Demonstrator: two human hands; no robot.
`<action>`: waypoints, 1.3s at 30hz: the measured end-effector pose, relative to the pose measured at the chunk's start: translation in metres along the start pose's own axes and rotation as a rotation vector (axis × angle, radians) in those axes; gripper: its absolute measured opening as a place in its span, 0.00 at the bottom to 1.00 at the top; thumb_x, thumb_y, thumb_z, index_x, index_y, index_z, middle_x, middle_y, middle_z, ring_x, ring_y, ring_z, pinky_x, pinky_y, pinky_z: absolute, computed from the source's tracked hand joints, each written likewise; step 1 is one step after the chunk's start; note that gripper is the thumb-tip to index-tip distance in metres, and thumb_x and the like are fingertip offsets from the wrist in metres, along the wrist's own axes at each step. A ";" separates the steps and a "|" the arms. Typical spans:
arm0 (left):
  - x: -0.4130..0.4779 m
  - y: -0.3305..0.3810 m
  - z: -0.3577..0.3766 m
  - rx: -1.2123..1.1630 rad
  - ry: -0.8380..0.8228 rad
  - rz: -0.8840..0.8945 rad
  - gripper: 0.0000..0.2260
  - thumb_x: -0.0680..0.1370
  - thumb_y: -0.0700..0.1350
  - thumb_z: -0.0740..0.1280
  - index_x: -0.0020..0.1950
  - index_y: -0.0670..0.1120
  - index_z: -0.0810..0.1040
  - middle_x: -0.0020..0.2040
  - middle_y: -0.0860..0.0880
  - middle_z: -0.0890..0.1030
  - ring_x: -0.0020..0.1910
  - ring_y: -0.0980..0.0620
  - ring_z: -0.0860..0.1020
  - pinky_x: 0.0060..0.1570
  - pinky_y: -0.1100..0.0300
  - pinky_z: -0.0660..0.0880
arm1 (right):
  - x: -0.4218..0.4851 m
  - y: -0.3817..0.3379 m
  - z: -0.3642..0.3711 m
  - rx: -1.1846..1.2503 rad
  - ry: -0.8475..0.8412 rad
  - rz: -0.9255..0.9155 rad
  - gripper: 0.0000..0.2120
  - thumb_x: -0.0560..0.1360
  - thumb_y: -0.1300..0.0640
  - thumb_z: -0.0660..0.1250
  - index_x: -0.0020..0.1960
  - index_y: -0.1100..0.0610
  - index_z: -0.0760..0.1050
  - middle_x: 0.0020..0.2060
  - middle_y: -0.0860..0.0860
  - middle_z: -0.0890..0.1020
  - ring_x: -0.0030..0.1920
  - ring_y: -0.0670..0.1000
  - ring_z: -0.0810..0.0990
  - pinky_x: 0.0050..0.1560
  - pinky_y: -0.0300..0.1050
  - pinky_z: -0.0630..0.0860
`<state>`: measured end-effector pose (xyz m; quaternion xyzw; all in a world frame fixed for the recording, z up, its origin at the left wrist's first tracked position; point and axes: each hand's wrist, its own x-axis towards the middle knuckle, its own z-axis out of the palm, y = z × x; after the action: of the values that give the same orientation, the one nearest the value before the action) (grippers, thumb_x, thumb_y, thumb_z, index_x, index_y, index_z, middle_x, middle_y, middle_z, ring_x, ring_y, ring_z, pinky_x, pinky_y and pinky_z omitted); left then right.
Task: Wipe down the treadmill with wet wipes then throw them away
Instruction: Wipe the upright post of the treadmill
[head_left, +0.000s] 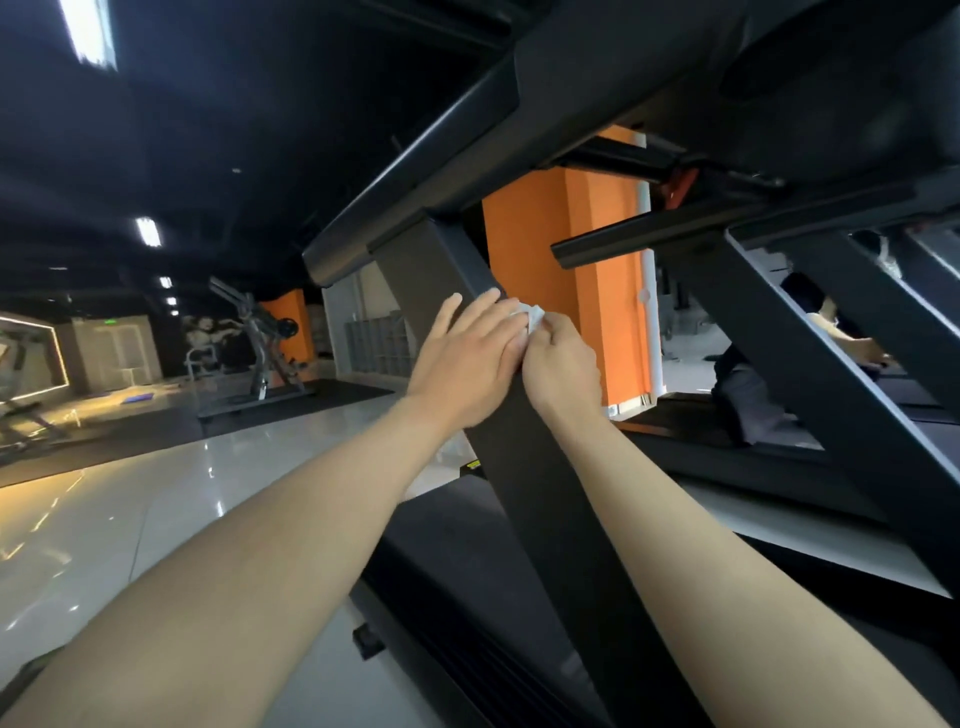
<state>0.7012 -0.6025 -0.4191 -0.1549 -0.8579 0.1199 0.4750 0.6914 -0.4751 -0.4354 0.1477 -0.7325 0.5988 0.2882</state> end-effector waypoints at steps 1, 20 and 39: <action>0.008 -0.007 -0.002 0.026 0.003 -0.022 0.21 0.87 0.51 0.46 0.76 0.50 0.69 0.77 0.52 0.69 0.80 0.50 0.59 0.79 0.44 0.51 | 0.004 -0.006 0.005 -0.009 -0.004 -0.010 0.21 0.83 0.50 0.52 0.74 0.51 0.68 0.61 0.53 0.80 0.59 0.57 0.79 0.62 0.59 0.75; 0.074 -0.076 -0.005 0.121 0.075 -0.059 0.23 0.85 0.52 0.47 0.74 0.50 0.72 0.75 0.49 0.71 0.73 0.47 0.64 0.74 0.46 0.56 | 0.029 -0.015 0.032 -0.201 0.030 -0.233 0.12 0.85 0.54 0.52 0.52 0.56 0.73 0.44 0.52 0.79 0.44 0.56 0.79 0.44 0.52 0.75; 0.040 -0.064 0.038 -0.813 0.263 -0.513 0.23 0.87 0.57 0.45 0.82 0.57 0.54 0.83 0.58 0.53 0.81 0.58 0.46 0.80 0.47 0.42 | 0.051 -0.041 0.052 -0.518 -0.102 -0.549 0.24 0.86 0.53 0.51 0.81 0.51 0.56 0.80 0.53 0.60 0.80 0.56 0.57 0.77 0.58 0.61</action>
<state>0.6388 -0.6484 -0.3853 -0.1253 -0.7785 -0.3656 0.4946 0.6611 -0.5281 -0.3782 0.2903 -0.8062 0.2861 0.4288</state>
